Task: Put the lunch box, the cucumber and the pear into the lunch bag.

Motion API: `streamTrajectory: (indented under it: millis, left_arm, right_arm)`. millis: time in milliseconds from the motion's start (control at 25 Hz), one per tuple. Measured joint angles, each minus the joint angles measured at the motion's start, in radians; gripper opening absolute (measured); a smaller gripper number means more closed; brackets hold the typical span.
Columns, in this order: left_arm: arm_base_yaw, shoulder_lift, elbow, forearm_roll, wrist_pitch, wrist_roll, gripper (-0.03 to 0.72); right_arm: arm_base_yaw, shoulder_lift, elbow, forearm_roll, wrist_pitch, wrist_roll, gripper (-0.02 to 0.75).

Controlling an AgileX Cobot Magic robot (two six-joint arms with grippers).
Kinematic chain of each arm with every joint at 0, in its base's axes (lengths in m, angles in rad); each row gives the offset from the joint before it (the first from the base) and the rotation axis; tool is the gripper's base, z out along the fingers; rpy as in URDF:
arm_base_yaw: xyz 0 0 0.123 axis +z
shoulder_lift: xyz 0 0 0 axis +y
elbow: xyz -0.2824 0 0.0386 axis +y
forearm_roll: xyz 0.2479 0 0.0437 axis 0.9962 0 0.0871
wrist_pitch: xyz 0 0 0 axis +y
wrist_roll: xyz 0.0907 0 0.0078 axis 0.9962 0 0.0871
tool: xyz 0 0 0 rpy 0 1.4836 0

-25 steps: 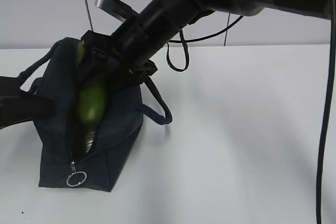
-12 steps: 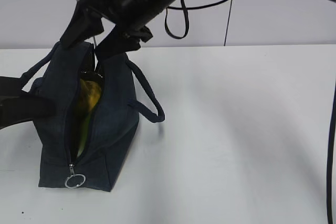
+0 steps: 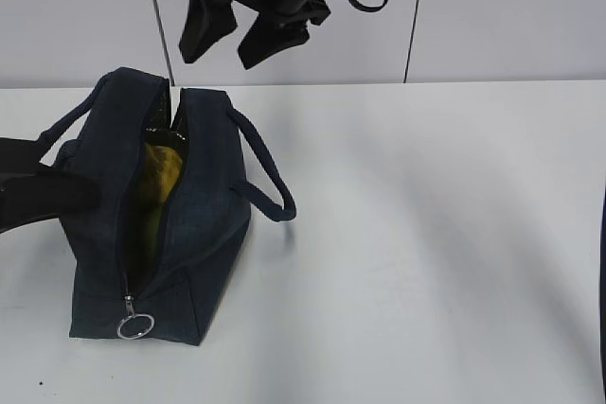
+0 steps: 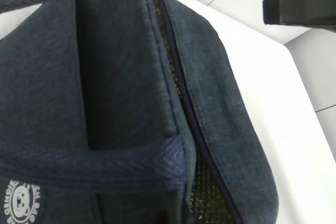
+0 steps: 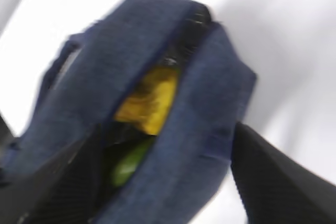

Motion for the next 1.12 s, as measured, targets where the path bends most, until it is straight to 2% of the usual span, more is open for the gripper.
streamTrajectory:
  millis: [120, 440, 800, 920, 1120]
  left_arm:
    - [0.000, 0.000, 0.000, 0.000, 0.000, 0.000, -0.018]
    - [0.000, 0.000, 0.000, 0.000, -0.008, 0.000, -0.018]
    - [0.000, 0.000, 0.000, 0.000, -0.014, 0.000, -0.018]
    - [0.000, 0.000, 0.000, 0.000, -0.015, 0.000, -0.018]
    - [0.000, 0.000, 0.000, 0.000, -0.016, 0.000, -0.018]
  right_arm:
    - [-0.001, 0.000, 0.000, -0.060, 0.004, 0.031, 0.584]
    - [0.019, -0.002, 0.002, -0.071, 0.004, 0.045, 0.584]
    - [0.039, -0.004, 0.177, -0.071, 0.004, 0.046, 0.582]
    - [0.039, -0.004, 0.204, -0.071, 0.004, 0.039, 0.543]
    - [0.039, -0.004, 0.209, -0.046, 0.004, 0.013, 0.409]
